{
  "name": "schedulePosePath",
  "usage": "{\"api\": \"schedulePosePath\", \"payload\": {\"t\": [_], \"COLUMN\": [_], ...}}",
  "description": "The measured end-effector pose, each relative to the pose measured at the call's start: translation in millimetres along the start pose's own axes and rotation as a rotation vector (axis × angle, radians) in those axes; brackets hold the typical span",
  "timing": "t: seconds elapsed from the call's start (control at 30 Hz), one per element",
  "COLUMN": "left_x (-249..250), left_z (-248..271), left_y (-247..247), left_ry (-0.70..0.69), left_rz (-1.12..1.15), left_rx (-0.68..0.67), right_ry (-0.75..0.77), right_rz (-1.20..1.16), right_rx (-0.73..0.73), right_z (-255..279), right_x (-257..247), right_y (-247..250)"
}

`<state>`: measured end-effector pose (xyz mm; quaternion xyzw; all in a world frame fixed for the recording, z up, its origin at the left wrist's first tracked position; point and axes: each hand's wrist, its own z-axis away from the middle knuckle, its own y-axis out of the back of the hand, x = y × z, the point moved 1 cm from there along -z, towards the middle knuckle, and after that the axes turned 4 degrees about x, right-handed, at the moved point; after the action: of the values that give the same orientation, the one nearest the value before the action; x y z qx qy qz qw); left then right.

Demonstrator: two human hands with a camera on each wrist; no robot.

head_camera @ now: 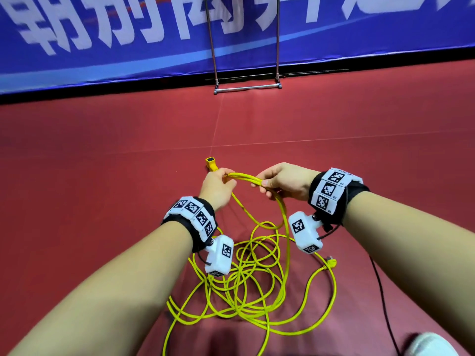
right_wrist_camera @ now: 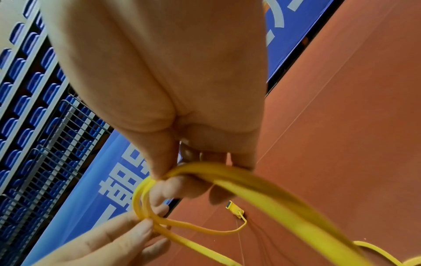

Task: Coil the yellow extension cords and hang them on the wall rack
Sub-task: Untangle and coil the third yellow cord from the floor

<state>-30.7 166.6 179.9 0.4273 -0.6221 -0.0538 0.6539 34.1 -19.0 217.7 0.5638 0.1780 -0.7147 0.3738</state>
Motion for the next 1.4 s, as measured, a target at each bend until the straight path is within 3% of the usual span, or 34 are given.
{"api": "schedulePosePath", "payload": {"t": [0.13, 0.23, 0.4, 0.57, 0.7, 0.83, 0.9, 0.97, 1.03, 1.17, 1.3, 1.4], "left_x": [-7.1, -0.5, 12.7, 18.8, 4.8, -27.2, -33.6, -32.3, -27.1, -13.4, 7.5, 25.3], "left_z": [1.8, 4.4, 11.1, 13.1, 14.0, 13.5, 13.5, 13.5, 13.4, 7.9, 7.8, 13.2], "left_y": [4.2, 3.6, 7.3, 12.3, 11.2, 14.1, 14.6, 12.9, 10.9, 8.1, 1.7, -11.4], "left_ry": [-0.082, -0.115, -0.01, 0.184, 0.273, 0.271, 0.311, 0.345, 0.331, 0.3, 0.269, 0.232], "left_rz": [-0.226, -0.183, 0.314, 0.615, 0.648, 0.499, 0.47, 0.417, 0.345, 0.355, 0.356, 0.311], "left_rx": [-0.103, -0.165, -0.301, -0.404, -0.362, -0.341, -0.304, -0.234, -0.166, -0.094, -0.112, -0.131], "right_ry": [-0.024, 0.054, 0.302, 0.412, 0.427, 0.369, 0.302, 0.21, 0.131, 0.04, 0.213, 0.427], "right_rz": [0.006, 0.189, 0.232, 0.246, 0.006, -0.376, -0.392, -0.232, 0.096, 0.601, 1.07, 1.142], "right_rx": [0.078, 0.193, 0.319, 0.352, 0.455, 0.568, 0.602, 0.647, 0.72, 0.724, 0.728, 0.578], "right_z": [-3.4, -2.8, 2.8, 2.4, 2.1, -3.2, -7.5, -16.0, -22.4, -17.6, -7.2, -9.5], "right_x": [1.8, 1.2, -10.5, -15.3, -21.0, -23.2, -17.5, -3.6, 7.8, 15.0, 12.2, 10.9], "right_y": [2.8, 5.9, 16.5, 26.8, 26.0, 39.5, 44.0, 46.5, 47.2, 40.6, 35.1, 23.2]}}
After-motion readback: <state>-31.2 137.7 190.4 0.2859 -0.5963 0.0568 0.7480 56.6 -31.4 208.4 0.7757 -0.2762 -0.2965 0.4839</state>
